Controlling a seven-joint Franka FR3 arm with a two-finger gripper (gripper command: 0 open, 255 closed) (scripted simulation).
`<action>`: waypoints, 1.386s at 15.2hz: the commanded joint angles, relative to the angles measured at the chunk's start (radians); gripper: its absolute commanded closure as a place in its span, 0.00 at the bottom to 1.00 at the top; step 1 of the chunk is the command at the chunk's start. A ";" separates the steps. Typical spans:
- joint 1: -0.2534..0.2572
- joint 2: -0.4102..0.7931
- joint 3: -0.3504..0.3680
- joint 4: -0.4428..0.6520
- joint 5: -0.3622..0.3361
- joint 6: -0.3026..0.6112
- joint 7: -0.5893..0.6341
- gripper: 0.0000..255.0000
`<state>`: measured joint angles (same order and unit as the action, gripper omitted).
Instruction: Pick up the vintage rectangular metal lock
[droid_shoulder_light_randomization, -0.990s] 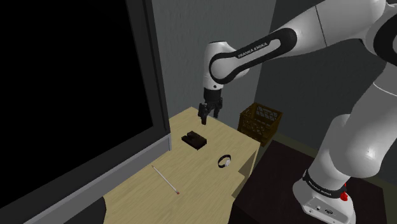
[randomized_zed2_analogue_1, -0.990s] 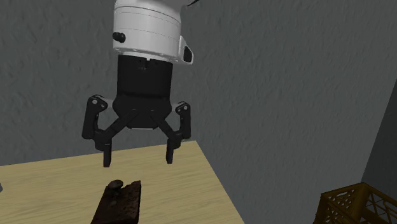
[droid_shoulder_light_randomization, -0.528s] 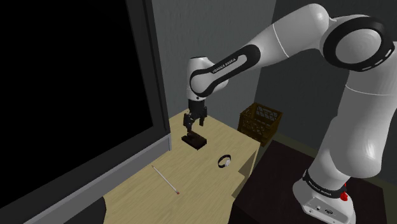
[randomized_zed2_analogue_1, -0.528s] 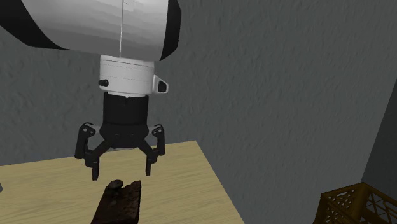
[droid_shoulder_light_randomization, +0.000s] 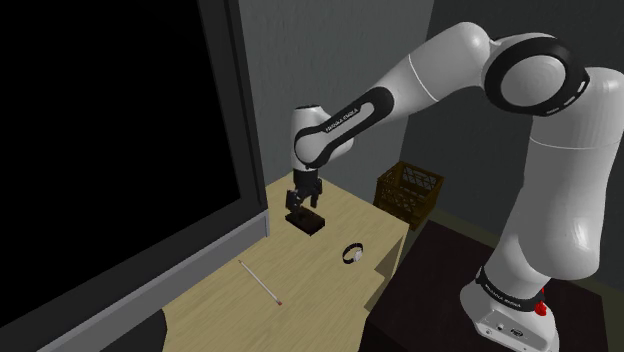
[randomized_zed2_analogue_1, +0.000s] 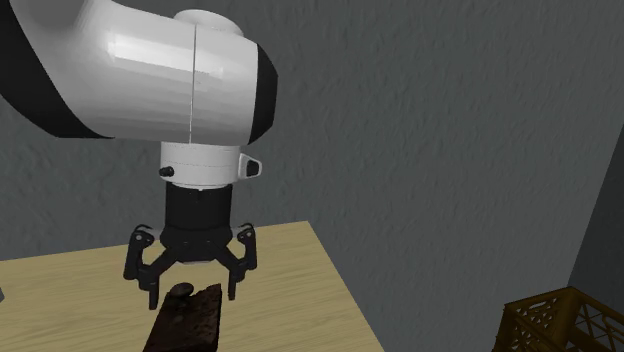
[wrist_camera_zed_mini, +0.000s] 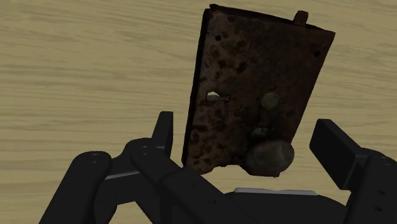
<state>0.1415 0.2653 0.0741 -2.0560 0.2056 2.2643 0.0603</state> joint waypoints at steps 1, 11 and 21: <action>0.000 0.005 0.000 -0.004 0.001 0.009 -0.002 0.00; 0.000 0.005 0.000 -0.004 0.001 0.009 -0.002 1.00; -0.002 -0.071 -0.002 0.038 -0.009 -0.107 0.020 1.00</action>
<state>0.1395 0.2027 0.0715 -2.0200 0.1968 2.1673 0.0776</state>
